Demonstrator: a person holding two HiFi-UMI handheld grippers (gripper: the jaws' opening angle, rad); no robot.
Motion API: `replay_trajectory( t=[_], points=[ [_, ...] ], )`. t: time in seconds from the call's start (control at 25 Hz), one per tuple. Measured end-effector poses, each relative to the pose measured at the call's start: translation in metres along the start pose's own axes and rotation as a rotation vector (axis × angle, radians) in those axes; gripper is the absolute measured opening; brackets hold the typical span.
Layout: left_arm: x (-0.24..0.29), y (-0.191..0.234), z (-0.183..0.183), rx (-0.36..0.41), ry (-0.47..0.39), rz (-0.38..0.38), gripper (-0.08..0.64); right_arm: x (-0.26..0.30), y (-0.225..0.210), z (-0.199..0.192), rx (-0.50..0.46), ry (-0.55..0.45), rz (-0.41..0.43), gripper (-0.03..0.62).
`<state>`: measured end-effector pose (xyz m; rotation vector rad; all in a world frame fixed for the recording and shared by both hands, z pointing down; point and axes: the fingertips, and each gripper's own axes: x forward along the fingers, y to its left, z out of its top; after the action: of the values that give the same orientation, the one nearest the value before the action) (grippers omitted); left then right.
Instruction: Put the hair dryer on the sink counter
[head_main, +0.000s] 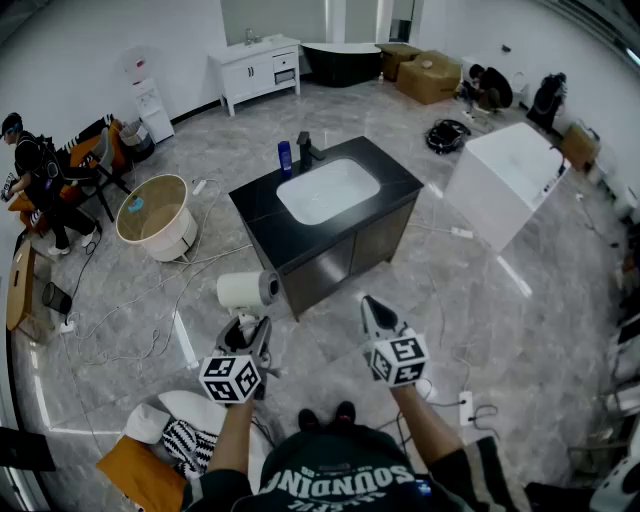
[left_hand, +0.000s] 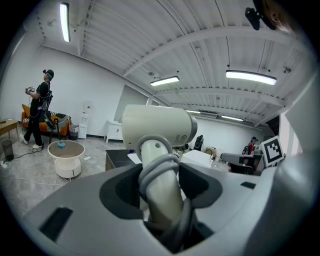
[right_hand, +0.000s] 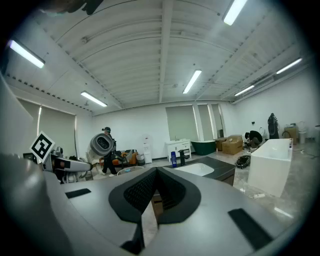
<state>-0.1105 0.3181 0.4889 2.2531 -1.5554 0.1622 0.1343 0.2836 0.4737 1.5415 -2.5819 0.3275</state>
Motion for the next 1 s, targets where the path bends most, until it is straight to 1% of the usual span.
replay_trajectory(
  t=[0.24,0.4,0.52,0.64,0.8,1.0],
  points=[
    [0.008,-0.006,-0.005,0.001,0.01,0.001,0.215,-0.001,-0.007,-0.011,0.012,0.03,-0.01,0.0],
    [0.013,-0.011,-0.003,0.002,0.014,0.001,0.215,-0.002,-0.013,-0.009,0.034,0.023,-0.008,0.0],
    [0.02,-0.016,-0.001,0.004,0.015,-0.001,0.215,-0.002,-0.02,-0.009,0.027,0.027,-0.011,0.0],
    [0.027,-0.021,0.0,0.001,0.016,0.002,0.215,-0.001,-0.027,-0.01,0.024,0.029,-0.002,0.001],
    [0.038,-0.031,-0.003,-0.003,0.019,0.006,0.215,-0.001,-0.036,-0.006,0.055,0.02,0.021,0.0],
    [0.045,-0.039,-0.005,-0.005,0.011,0.023,0.215,0.0,-0.044,-0.003,0.03,0.017,0.044,0.0]
  ],
)
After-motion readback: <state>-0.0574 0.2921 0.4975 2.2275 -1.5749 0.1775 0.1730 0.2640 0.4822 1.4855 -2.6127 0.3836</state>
